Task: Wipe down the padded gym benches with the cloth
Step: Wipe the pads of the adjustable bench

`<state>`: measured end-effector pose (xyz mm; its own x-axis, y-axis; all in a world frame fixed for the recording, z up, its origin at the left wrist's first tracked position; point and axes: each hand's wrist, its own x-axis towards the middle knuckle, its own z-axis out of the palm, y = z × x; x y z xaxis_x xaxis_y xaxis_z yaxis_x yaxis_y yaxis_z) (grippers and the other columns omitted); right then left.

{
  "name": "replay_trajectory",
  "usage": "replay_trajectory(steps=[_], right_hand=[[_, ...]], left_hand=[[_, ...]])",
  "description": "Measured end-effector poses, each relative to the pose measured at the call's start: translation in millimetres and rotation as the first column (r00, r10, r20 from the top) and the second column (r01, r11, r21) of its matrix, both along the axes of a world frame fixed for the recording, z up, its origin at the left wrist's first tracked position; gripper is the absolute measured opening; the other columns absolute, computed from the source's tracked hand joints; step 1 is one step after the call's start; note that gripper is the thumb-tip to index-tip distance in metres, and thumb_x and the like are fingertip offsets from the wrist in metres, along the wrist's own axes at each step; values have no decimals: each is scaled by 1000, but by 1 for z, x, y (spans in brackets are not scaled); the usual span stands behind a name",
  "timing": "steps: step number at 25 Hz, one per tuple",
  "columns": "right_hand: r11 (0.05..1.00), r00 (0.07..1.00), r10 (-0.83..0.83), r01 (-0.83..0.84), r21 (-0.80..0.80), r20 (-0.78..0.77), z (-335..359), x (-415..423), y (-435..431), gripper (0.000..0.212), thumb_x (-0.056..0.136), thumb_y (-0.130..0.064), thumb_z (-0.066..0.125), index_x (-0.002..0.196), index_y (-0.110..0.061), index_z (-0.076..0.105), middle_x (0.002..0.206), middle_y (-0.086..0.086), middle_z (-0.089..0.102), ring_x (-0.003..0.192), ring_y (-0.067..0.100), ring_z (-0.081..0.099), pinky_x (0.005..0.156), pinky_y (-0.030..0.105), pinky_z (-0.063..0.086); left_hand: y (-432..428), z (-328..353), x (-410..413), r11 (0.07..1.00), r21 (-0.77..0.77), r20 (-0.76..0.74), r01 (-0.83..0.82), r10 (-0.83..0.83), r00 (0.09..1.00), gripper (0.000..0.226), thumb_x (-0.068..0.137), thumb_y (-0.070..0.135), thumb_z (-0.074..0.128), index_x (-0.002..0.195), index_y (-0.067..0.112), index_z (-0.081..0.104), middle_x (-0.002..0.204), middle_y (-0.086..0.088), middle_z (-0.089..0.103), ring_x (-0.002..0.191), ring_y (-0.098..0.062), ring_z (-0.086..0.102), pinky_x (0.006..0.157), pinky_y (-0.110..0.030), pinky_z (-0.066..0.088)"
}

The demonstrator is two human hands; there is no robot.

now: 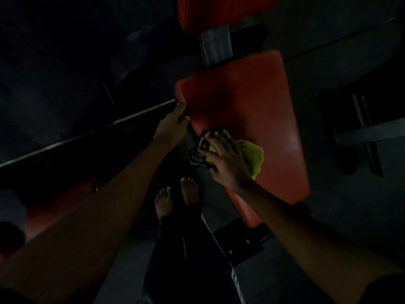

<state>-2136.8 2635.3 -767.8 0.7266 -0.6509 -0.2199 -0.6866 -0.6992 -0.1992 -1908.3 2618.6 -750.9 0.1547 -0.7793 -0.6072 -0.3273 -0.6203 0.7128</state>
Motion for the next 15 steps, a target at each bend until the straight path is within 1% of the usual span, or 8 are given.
replay_trajectory(steps=[2, 4, 5, 7, 9, 12, 14, 15], right_hand=[[1000, 1000, 0, 0, 12, 14, 1, -27, 9, 72, 71, -25, 83, 140, -28, 60, 159, 5, 37, 148, 31, 30, 118, 53, 31], [999, 999, -41, 41, 25, 28, 2, -40, 19, 69, 76, -31, 80, 142, -29, 58, 160, 6, 36, 149, 31, 29, 119, 54, 30], [996, 995, -83, 82, 25, 46, 2, -39, 23, 64, 80, -40, 76, 141, -29, 59, 159, 6, 38, 149, 31, 30, 118, 54, 30], [984, 982, -175, 173, 28, 68, 1, -26, 22, 57, 87, -60, 65, 135, -30, 64, 156, 5, 43, 148, 31, 33, 117, 55, 29], [977, 973, -213, 210, 38, 87, -1, -15, 20, 56, 90, -67, 57, 130, -29, 68, 154, 5, 46, 147, 30, 35, 118, 54, 28], [990, 983, -141, 142, 6, 117, -9, -25, 24, 40, 93, -51, 63, 123, -26, 72, 154, 5, 45, 147, 31, 35, 118, 55, 28], [993, 987, -121, 119, 22, 103, -11, -40, 35, 38, 90, -43, 68, 125, -26, 71, 157, 4, 43, 148, 30, 33, 117, 56, 28], [989, 985, -146, 143, 37, 94, -10, -47, 44, 40, 90, -41, 68, 127, -27, 70, 158, 3, 41, 148, 30, 32, 116, 56, 29]], left_hand=[[-2, -3, 0, 999, 33, 12, 40, -41, 999, 55, 108, 28, 42, 159, 29, 23, 164, -5, 26, 147, -27, 30, 117, -32, 24], [-1, -9, 1, 995, 19, 85, 99, -100, 991, 57, 106, 28, 46, 158, 26, 23, 164, -6, 25, 148, -28, 30, 118, -32, 23], [-2, -11, 2, 992, -22, 144, 126, -122, 982, 60, 105, 28, 48, 158, 21, 23, 164, -8, 24, 148, -29, 29, 119, -35, 23], [-3, -18, 0, 968, -133, 283, 212, -168, 944, 69, 100, 33, 53, 159, 15, 21, 166, -9, 20, 149, -30, 27, 121, -46, 24], [-4, -22, -10, 937, -141, 382, 319, -245, 891, 75, 100, 39, 54, 160, 17, 15, 168, -6, 11, 153, -27, 18, 120, -50, 19], [-2, -25, -22, 904, -112, 452, 413, -324, 831, 86, 98, 54, 51, 161, 14, 10, 168, -8, 2, 155, -27, 5, 122, -49, 11], [0, -27, -22, 886, -69, 503, 458, -366, 783, 99, 92, 64, 53, 161, 11, 5, 168, -10, -1, 155, -28, 3, 122, -50, 9], [0, -28, -21, 869, -27, 535, 495, -406, 741, 106, 88, 70, 52, 160, 10, 2, 168, -11, -3, 155, -29, 3, 122, -50, 7]])
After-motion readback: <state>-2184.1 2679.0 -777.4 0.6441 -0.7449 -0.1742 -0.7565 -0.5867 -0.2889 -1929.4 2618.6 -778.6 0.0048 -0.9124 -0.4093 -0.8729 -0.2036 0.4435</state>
